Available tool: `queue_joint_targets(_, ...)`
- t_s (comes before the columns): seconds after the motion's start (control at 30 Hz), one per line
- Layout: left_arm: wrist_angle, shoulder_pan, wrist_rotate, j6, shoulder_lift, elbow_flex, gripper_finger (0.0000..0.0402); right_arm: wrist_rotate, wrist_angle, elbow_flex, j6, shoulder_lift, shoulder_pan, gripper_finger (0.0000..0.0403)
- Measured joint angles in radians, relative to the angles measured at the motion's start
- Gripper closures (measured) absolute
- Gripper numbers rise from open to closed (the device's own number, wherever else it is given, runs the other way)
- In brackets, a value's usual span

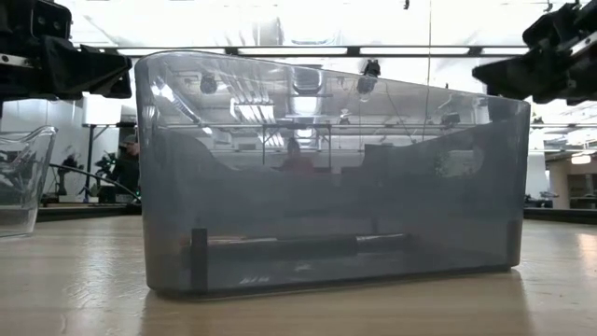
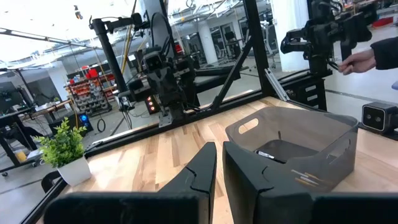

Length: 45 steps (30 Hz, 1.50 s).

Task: Pick & Place Paint Supplies
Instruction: Return to Home Position

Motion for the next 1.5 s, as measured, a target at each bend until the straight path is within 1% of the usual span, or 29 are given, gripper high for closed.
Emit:
queue_joint_targets(0.6,0.000,0.000,0.000,0.000,0.000,0.000,0.0366,0.001,-0.018,0.000,-0.008,0.085,0.000,0.0395)
queue_joint_targets(1.5,0.000,0.000,0.000,0.000,0.000,0.000,0.0366,0.001,-0.018,0.000,-0.008,0.086,0.000,0.0395)
